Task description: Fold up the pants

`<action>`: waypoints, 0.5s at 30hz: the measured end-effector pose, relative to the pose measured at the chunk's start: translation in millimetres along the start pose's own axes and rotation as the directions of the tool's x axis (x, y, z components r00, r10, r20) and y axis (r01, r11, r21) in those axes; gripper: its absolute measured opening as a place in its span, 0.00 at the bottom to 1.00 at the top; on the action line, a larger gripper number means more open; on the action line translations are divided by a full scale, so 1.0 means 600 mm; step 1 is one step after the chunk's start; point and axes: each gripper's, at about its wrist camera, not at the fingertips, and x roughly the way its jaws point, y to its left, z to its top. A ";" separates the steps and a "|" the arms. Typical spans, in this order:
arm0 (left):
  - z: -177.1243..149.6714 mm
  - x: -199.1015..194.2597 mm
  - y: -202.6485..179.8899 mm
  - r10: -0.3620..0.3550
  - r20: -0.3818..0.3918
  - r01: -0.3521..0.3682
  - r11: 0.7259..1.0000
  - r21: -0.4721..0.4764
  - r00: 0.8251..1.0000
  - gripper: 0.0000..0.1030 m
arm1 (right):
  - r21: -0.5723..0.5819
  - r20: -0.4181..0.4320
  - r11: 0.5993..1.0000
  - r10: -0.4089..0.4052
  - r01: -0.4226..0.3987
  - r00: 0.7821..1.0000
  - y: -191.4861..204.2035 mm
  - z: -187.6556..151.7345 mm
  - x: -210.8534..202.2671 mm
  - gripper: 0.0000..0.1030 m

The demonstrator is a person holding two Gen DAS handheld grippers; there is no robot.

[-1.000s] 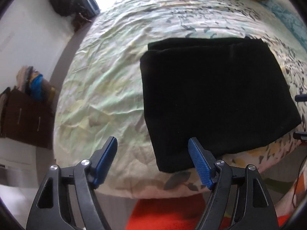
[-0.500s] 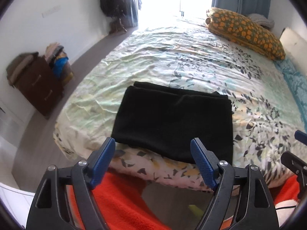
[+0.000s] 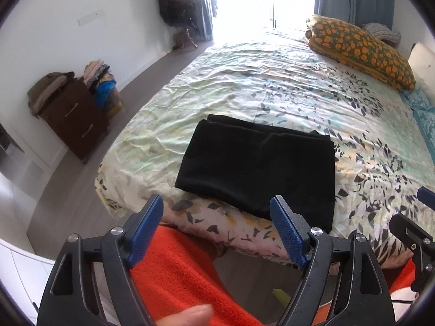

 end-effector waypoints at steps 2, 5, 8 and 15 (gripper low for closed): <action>-0.005 -0.004 0.001 -0.006 -0.003 0.006 1.000 0.002 1.000 0.80 | 0.016 -0.004 1.000 0.005 -0.005 1.000 0.001 0.000 -0.002 1.00; -0.008 -0.010 0.006 -0.021 -0.013 0.021 1.000 0.000 1.000 0.80 | 0.021 -0.017 1.000 0.018 -0.018 1.000 0.010 -0.001 -0.002 1.00; -0.007 -0.015 0.012 -0.027 -0.020 0.027 1.000 -0.006 0.999 0.80 | 0.003 -0.012 1.000 0.004 -0.004 1.000 0.024 0.002 -0.005 1.00; -0.006 -0.011 0.024 -0.010 -0.031 0.010 1.000 -0.015 0.999 0.80 | -0.021 -0.001 1.000 -0.012 0.012 1.000 0.050 0.012 -0.009 1.00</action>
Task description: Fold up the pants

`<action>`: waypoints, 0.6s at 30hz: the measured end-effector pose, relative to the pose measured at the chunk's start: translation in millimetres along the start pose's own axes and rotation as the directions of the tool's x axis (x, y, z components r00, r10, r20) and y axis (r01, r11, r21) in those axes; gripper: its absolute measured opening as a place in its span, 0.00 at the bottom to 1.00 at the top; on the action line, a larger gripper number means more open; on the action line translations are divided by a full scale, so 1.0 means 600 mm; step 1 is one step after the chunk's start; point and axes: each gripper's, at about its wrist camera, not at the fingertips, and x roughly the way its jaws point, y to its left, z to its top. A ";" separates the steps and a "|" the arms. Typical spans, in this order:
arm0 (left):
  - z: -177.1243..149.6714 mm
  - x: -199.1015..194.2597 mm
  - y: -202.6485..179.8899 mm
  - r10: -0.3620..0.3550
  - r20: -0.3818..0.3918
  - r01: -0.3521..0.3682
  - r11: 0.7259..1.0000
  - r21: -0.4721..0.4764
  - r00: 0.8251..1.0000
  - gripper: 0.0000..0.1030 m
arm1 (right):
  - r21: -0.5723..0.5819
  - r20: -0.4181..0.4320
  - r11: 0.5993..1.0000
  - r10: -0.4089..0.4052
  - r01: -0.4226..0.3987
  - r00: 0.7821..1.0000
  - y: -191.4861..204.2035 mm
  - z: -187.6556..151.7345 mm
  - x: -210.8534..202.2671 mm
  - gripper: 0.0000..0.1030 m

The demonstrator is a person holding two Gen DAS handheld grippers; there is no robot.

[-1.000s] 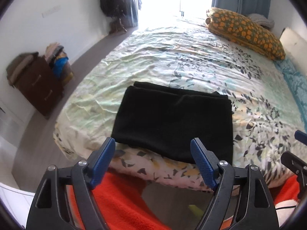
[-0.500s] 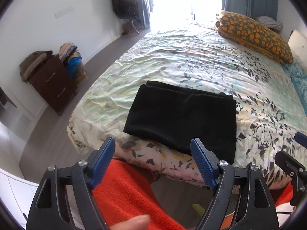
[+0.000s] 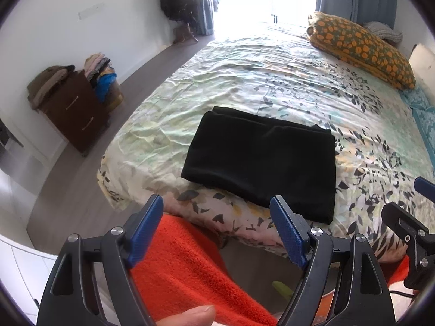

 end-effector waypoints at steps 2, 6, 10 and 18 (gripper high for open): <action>0.001 0.002 0.005 0.002 0.000 -0.002 1.000 -0.007 1.000 0.80 | -0.004 -0.010 1.000 -0.006 0.006 1.000 0.003 0.000 0.004 1.00; 0.003 0.008 0.012 0.001 -0.005 -0.001 1.000 -0.014 1.000 0.80 | -0.003 -0.021 1.000 -0.006 0.006 1.000 0.006 0.001 0.010 1.00; 0.003 0.009 0.012 0.002 -0.004 -0.002 1.000 -0.013 1.000 0.80 | -0.003 -0.031 1.000 -0.009 0.009 0.999 0.004 0.000 0.016 1.00; 0.000 0.014 0.014 -0.009 0.005 0.009 1.000 -0.026 1.000 0.80 | -0.007 -0.050 1.000 -0.013 0.013 0.999 0.002 -0.002 0.031 1.00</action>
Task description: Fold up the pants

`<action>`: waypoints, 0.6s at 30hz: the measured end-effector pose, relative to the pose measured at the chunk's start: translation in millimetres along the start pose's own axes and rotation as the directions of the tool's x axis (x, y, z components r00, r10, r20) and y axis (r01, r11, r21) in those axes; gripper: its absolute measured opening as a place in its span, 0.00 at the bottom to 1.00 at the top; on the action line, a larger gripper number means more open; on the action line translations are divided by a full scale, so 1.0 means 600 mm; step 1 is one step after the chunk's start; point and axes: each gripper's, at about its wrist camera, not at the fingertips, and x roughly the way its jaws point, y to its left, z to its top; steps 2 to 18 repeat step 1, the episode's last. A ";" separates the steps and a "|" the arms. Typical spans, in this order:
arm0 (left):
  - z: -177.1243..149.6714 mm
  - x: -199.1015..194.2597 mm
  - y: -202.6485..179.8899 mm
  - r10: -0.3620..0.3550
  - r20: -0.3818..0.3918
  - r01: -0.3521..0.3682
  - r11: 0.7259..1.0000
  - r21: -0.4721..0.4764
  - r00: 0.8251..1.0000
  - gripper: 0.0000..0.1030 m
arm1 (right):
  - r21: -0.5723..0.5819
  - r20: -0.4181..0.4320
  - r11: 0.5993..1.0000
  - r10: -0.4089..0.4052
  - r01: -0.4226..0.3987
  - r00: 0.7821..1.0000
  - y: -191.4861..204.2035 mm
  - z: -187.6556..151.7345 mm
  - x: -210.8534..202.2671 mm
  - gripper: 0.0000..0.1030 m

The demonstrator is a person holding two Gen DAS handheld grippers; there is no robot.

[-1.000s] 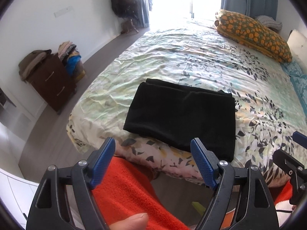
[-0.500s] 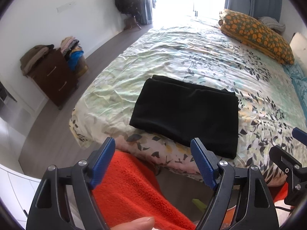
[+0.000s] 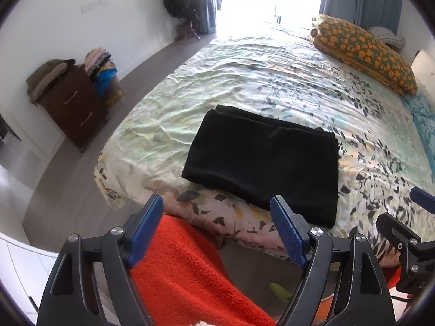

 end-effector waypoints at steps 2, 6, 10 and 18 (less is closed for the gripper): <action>0.000 0.001 -0.001 0.000 0.000 0.000 1.000 0.002 1.000 0.80 | 0.000 0.000 1.000 0.000 0.000 1.000 0.001 0.000 0.001 1.00; 0.000 0.001 -0.001 0.000 0.000 0.000 1.000 0.002 1.000 0.80 | 0.000 0.000 1.000 0.000 0.000 1.000 0.001 0.000 0.001 1.00; 0.000 0.001 -0.001 0.000 0.000 0.000 1.000 0.002 1.000 0.80 | 0.000 0.000 1.000 0.000 0.000 1.000 0.001 0.000 0.001 1.00; 0.000 0.001 -0.001 0.000 0.000 0.000 1.000 0.002 1.000 0.80 | 0.000 0.000 1.000 0.000 0.000 1.000 0.001 0.000 0.001 1.00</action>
